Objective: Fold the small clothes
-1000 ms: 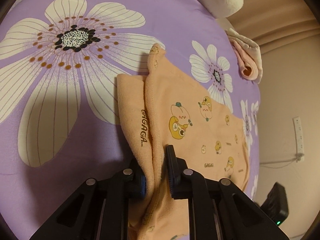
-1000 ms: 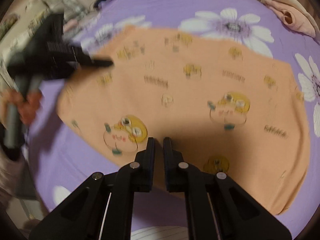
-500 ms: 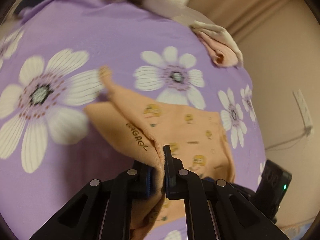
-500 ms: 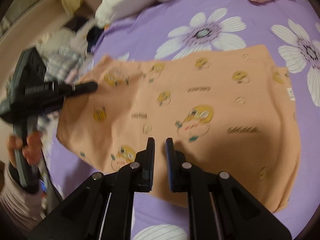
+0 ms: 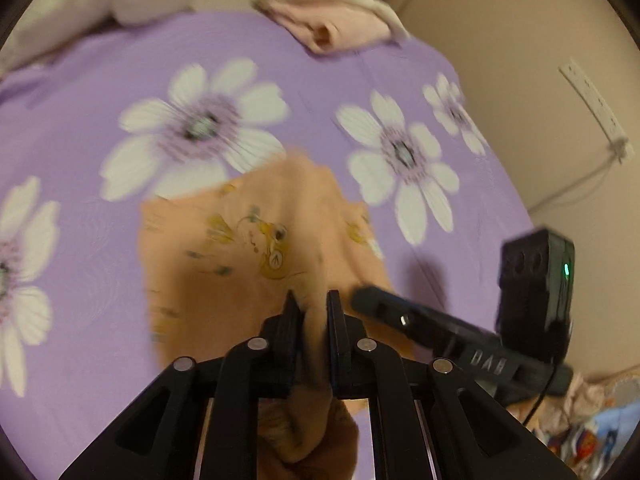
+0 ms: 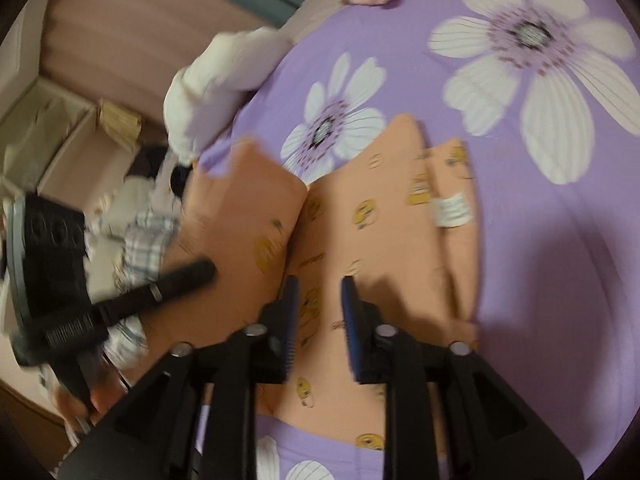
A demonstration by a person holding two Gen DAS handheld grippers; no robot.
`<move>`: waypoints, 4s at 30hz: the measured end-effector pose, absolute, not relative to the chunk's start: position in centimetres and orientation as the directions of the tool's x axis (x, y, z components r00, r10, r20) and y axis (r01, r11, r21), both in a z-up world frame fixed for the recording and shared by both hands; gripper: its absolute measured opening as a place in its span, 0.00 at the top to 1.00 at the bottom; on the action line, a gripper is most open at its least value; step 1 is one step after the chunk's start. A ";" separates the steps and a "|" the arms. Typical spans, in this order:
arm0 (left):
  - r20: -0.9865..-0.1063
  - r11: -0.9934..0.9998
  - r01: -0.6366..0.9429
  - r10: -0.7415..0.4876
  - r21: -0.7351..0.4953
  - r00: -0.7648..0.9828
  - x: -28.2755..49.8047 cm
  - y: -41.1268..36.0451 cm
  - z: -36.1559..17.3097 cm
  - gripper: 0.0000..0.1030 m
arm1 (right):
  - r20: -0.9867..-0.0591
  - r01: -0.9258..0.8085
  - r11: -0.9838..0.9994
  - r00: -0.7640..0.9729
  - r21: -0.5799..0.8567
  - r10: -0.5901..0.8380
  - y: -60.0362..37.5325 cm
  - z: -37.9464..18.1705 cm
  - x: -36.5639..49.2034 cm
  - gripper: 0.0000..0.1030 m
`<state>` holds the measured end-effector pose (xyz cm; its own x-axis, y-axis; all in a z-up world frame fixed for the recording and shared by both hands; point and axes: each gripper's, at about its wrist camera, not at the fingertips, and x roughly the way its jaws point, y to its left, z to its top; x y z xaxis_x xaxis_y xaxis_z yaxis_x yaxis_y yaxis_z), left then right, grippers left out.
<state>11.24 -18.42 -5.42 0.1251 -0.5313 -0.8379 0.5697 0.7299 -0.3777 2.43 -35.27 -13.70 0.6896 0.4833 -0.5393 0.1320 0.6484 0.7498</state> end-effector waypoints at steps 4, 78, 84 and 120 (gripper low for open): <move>-0.854 0.723 0.576 -0.514 -0.381 0.081 10.4 -19.8 -7.0 0.93 | -0.465 0.176 0.504 0.705 0.846 0.535 -37.7 -15.4 2.5 0.57; -0.810 0.704 0.539 -0.582 -0.462 0.066 10.7 -14.1 -10.1 0.93 | -0.785 0.363 0.916 0.612 0.171 -0.095 -40.0 -11.7 9.4 0.81; -0.793 0.746 0.526 -0.575 -0.409 0.199 14.7 -15.4 -8.5 0.93 | -0.700 0.155 0.936 0.704 0.316 0.119 -37.8 -8.9 6.5 0.80; -0.808 0.716 0.600 -0.559 -0.357 0.186 3.7 -12.5 -12.6 0.93 | -0.782 0.045 0.977 0.608 0.210 0.140 -30.8 -15.0 -3.5 0.86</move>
